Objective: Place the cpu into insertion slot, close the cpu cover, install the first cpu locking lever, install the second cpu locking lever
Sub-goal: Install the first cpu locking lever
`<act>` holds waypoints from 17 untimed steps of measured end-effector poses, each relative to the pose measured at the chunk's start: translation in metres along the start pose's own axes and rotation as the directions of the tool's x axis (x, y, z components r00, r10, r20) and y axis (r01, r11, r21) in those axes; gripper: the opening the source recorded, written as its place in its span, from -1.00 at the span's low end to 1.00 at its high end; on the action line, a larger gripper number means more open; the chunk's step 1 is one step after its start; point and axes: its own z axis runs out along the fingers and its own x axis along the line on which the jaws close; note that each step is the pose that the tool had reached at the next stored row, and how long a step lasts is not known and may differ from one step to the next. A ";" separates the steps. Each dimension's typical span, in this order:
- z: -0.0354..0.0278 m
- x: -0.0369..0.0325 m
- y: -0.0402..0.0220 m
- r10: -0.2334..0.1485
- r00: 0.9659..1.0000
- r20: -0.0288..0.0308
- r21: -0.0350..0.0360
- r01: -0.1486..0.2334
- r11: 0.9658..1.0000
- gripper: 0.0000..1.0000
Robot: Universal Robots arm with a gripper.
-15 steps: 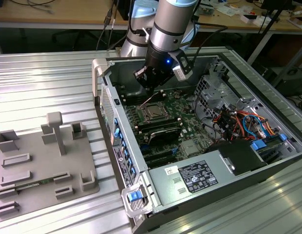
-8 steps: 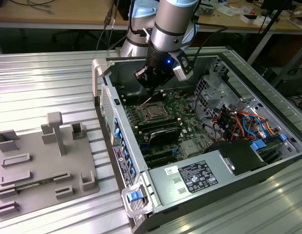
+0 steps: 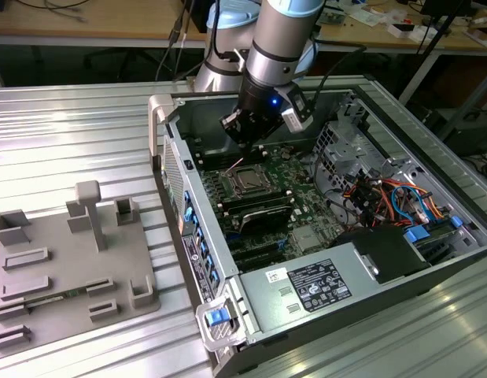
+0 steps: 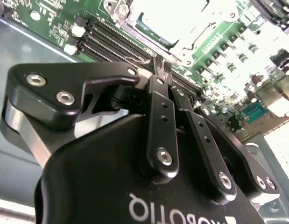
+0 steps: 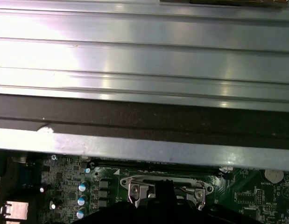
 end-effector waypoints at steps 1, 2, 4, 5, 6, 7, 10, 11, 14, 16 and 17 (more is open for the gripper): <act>0.0009 -0.0001 0.0014 0.000 1.000 0.000 0.000 0.000 1.000 -0.79; 0.0017 -0.0002 0.0021 0.000 1.000 0.000 0.000 0.000 1.000 -0.79; 0.0054 -0.0025 0.0021 -0.001 1.000 0.000 0.001 0.001 1.000 -0.79; 0.0067 -0.0039 0.0020 -0.001 1.000 0.000 0.002 0.001 1.000 -0.79; 0.0079 -0.0052 0.0020 -0.001 1.000 0.000 0.003 0.001 1.000 -0.79; 0.0088 -0.0059 0.0019 -0.001 1.000 0.000 0.004 0.001 1.000 -0.79; 0.0124 -0.0073 0.0018 0.000 1.000 0.000 0.005 0.000 1.000 -0.79; 0.0138 -0.0079 0.0018 0.000 1.000 0.000 0.006 0.000 1.000 -0.79; 0.0186 -0.0094 0.0018 0.000 1.000 -0.001 0.006 0.000 1.000 -0.79; 0.0214 -0.0105 0.0018 0.000 1.000 -0.001 0.006 0.000 1.000 -0.79; 0.0227 -0.0114 0.0019 0.000 1.000 -0.001 0.006 0.000 1.000 -0.79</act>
